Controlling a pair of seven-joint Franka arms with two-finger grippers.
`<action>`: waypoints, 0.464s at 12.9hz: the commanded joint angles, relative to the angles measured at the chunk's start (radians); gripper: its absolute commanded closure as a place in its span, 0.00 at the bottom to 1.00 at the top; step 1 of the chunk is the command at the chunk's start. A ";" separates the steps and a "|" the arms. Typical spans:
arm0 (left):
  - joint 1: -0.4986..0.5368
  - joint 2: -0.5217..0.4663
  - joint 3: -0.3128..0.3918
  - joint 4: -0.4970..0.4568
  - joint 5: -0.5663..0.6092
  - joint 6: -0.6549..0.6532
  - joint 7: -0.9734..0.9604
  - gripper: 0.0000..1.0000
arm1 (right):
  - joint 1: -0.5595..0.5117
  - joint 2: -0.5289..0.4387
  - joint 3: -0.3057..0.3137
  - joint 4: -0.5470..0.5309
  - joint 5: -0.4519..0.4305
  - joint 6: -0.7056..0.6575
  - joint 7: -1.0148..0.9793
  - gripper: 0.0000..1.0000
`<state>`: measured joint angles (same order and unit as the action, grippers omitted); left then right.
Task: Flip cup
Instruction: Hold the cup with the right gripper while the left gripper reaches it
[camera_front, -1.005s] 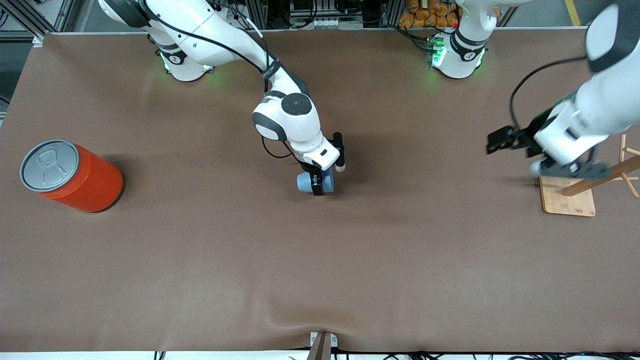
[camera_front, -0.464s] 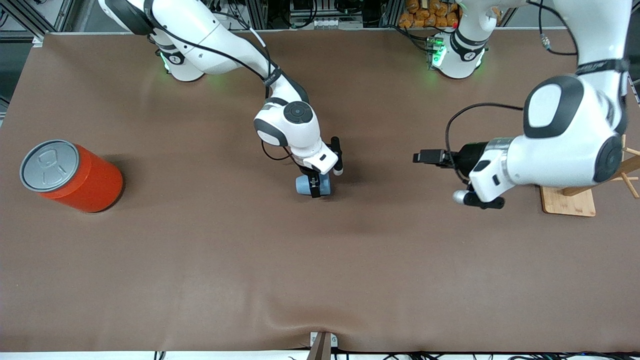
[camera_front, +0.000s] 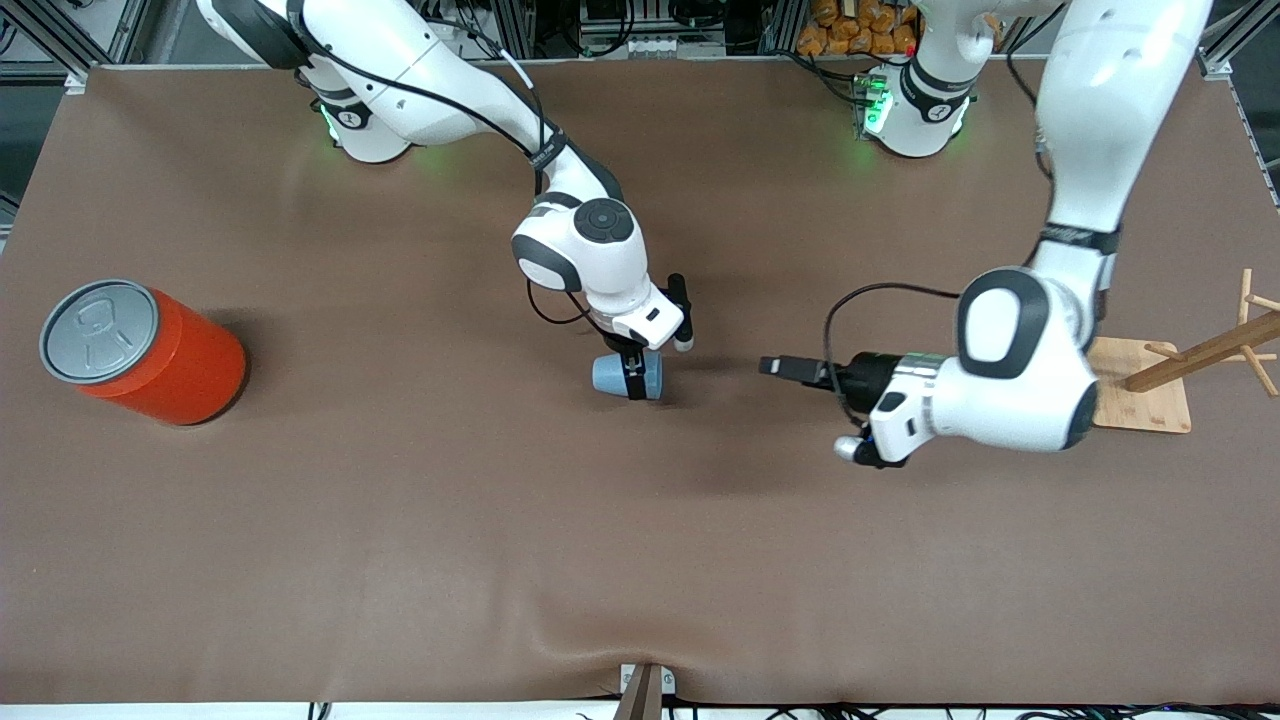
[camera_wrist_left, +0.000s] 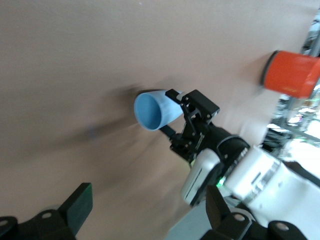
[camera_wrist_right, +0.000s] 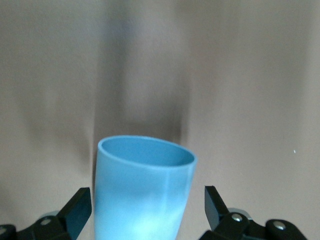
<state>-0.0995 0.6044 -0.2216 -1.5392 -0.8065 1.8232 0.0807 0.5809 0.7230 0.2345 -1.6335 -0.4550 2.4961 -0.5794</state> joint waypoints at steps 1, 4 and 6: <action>-0.057 0.009 -0.001 -0.079 -0.168 0.100 0.046 0.00 | 0.010 -0.016 0.017 0.093 -0.010 -0.196 0.016 0.00; -0.100 0.066 -0.001 -0.104 -0.292 0.165 0.143 0.00 | 0.001 -0.025 0.051 0.159 -0.010 -0.348 0.105 0.00; -0.123 0.072 -0.001 -0.114 -0.315 0.204 0.154 0.00 | -0.025 -0.066 0.054 0.159 0.056 -0.376 0.102 0.00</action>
<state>-0.2108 0.6795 -0.2234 -1.6398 -1.0851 1.9930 0.2092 0.5808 0.6984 0.2795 -1.4728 -0.4440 2.1584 -0.4942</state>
